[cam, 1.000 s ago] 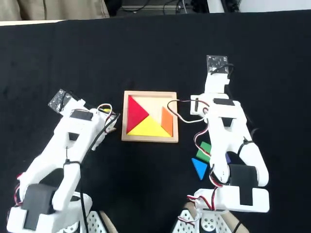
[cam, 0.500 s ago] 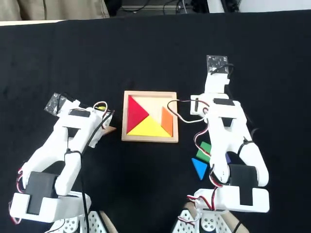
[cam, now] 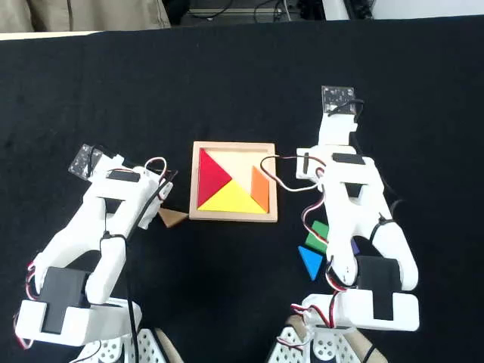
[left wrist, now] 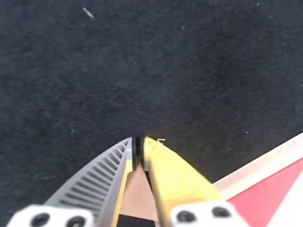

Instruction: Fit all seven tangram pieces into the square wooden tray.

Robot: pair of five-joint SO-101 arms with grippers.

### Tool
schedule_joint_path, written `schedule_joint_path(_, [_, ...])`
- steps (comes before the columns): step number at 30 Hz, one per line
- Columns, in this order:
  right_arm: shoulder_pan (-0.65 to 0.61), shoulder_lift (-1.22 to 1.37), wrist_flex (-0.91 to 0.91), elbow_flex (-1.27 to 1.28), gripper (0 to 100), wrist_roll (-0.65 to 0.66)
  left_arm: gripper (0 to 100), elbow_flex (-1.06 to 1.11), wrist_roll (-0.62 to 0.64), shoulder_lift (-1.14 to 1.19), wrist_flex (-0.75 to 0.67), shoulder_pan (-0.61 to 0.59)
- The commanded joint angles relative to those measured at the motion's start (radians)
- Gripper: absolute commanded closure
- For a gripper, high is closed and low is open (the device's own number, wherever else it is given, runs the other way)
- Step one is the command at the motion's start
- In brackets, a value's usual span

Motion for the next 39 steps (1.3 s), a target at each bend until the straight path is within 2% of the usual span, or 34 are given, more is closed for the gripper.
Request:
schedule_joint_path(1, [0.008, -0.044, -0.012, 0.001, 98.7, 0.011, 90, -0.047, 0.0, 0.003, -0.023, -0.002])
schedule_joint_path(8, [0.008, -0.044, -0.012, 0.001, 98.7, 0.011, 90, -0.074, -0.072, -0.005, -0.115, -0.005])
schedule_joint_path(12, [0.008, -0.044, -0.012, 0.001, 98.7, 0.011, 90, -0.137, -0.089, 0.002, -0.118, 0.005])
schedule_joint_path(17, [0.008, -0.044, -0.011, 0.001, 98.7, 0.011, 90, -0.186, -0.091, -0.006, -0.112, 0.077])
schedule_joint_path(19, [0.009, -0.044, -0.011, 0.001, 98.7, 0.011, 90, -0.193, -0.092, -0.023, -0.107, 0.065])
schedule_joint_path(22, [0.009, -0.044, -0.011, 0.001, 98.7, 0.011, 90, -0.237, -0.14, -0.109, 0.051, 0.002])
schedule_joint_path(27, [0.009, -0.044, -0.011, -0.002, 98.7, 0.011, 93, -0.291, -0.253, -0.252, 0.503, -0.004])
schedule_joint_path(29, [0.008, -0.044, -0.011, -0.002, 98.7, 0.011, 98, -0.268, -0.325, -0.253, 0.557, 0.007])
schedule_joint_path(33, [0.008, -0.044, -0.011, -0.001, 98.7, 0.011, 97, -0.159, -0.486, -0.184, 0.525, 0.084])
schedule_joint_path(39, [0.009, -0.044, -0.011, 0.002, 98.7, 0.011, 97, -0.133, -0.494, -0.04, 0.376, 0.182])
